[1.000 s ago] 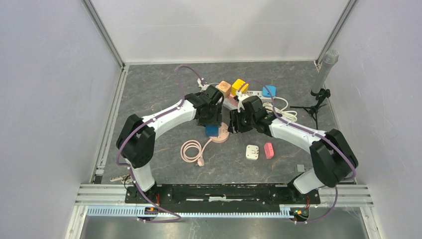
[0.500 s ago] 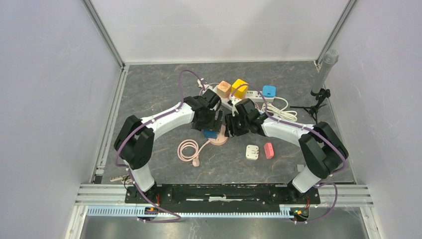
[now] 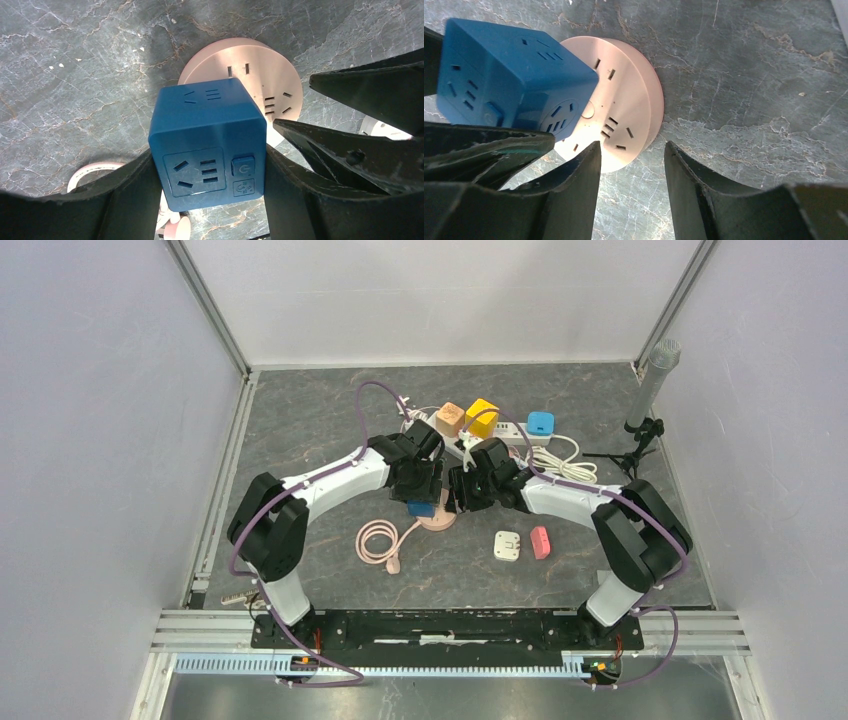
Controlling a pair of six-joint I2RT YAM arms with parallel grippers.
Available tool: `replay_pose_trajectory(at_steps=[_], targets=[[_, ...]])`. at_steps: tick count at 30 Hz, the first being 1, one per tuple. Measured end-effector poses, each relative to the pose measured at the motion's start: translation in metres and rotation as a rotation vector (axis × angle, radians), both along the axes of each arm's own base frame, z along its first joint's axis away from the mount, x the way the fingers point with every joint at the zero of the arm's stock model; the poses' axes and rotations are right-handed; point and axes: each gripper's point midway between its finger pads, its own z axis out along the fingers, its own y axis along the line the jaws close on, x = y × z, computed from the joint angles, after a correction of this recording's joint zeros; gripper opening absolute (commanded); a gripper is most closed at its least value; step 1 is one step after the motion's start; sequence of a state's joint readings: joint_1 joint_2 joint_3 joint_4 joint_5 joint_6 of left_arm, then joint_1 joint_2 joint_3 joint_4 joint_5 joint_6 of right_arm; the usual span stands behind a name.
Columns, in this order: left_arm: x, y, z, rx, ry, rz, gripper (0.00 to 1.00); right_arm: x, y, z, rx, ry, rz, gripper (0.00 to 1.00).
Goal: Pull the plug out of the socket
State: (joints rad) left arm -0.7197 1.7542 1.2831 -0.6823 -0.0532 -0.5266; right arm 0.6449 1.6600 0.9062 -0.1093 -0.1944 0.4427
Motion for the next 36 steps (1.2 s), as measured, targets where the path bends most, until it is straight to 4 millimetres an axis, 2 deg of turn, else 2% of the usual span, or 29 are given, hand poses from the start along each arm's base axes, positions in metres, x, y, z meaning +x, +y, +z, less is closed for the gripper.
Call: replay_pose_trajectory(at_steps=[5, 12, 19, 28, 30, 33, 36], targets=[[-0.001, 0.0, 0.0, -0.004, -0.004, 0.0, 0.48, 0.0, 0.0, -0.008, -0.005, 0.016, 0.003, 0.46], [-0.001, 0.0, 0.001, -0.009, -0.005, -0.001, 0.5, 0.006, -0.001, -0.007, -0.008, -0.008, -0.016, 0.41], [-0.001, 0.0, 0.001, -0.011, -0.003, 0.01, 0.72, 0.009, 0.002, -0.008, 0.005, -0.017, -0.02, 0.4], [0.003, 0.006, 0.0, 0.015, -0.021, 0.044, 0.83, 0.009, 0.003, -0.009, 0.018, -0.027, -0.019, 0.4], [0.004, 0.007, 0.0, 0.019, -0.024, 0.056, 0.79, 0.009, 0.003, -0.009, 0.02, -0.03, -0.019, 0.4], [0.004, 0.006, 0.0, 0.012, -0.021, 0.082, 0.58, 0.009, 0.003, -0.009, 0.023, -0.033, -0.02, 0.39], [0.005, 0.004, 0.002, 0.009, -0.024, 0.095, 0.47, 0.01, 0.003, -0.009, 0.026, -0.036, -0.023, 0.38]])
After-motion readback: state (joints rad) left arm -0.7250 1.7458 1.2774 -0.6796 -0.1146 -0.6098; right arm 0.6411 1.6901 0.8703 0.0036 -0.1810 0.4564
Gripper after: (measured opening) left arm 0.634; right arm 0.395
